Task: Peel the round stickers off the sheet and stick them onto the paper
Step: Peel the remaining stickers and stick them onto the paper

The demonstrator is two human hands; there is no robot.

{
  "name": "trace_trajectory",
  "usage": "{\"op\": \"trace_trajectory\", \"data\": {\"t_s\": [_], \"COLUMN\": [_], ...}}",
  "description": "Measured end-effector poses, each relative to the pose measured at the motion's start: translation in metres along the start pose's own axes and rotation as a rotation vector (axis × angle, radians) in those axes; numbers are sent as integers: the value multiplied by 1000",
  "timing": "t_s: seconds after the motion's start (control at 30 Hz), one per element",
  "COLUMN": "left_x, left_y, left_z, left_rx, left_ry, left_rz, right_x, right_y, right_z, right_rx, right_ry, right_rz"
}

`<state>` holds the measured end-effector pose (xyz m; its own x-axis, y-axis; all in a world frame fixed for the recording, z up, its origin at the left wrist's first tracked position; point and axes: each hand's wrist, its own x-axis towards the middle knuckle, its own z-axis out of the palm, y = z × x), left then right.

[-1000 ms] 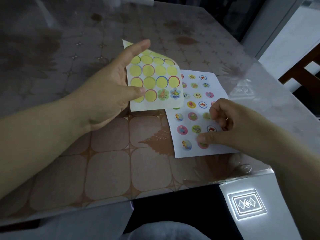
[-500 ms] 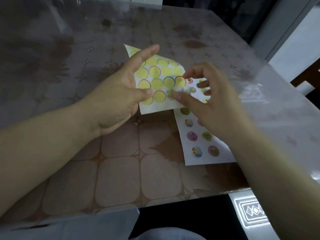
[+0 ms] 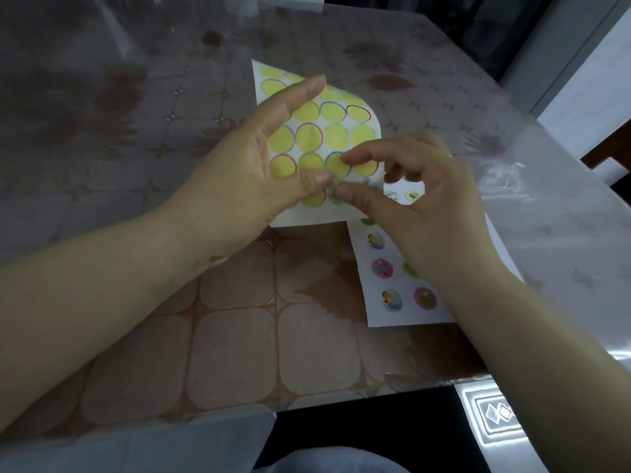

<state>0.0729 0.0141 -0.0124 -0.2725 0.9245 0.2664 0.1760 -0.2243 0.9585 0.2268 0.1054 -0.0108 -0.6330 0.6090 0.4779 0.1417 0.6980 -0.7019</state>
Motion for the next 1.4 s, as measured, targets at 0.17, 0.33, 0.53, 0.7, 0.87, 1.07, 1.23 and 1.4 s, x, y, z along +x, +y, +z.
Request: {"op": "trace_trajectory", "data": {"t_s": [0.17, 0.33, 0.53, 0.7, 0.87, 1.07, 1.23, 1.4], "left_x": [-1, -2, -2, -2, -3, -3, -2, -2], "left_y": [4, 7, 8, 7, 6, 10, 11, 9], "left_z": [3, 5, 4, 3, 2, 6, 6, 6], "left_rx": [0, -76, -91, -103, -60, -92, -77, -95], "left_ry": [6, 35, 62, 59, 52, 80, 109, 134], "left_rz": [4, -49, -113, -112, -101, -97, -133, -164], "right_x": [0, 2, 0, 0, 1, 0, -1, 0], "right_y": [6, 3, 2, 4, 5, 1, -1, -2], "right_z": [3, 5, 8, 6, 7, 8, 10, 10], "right_rx": [-168, -288, -344, -272, -314, -366, -394, -379], "right_ry": [122, 170, 177, 212, 209, 245, 262, 227], "right_rz": [-127, -261, -322, -248, -276, -362, -392, -386]}}
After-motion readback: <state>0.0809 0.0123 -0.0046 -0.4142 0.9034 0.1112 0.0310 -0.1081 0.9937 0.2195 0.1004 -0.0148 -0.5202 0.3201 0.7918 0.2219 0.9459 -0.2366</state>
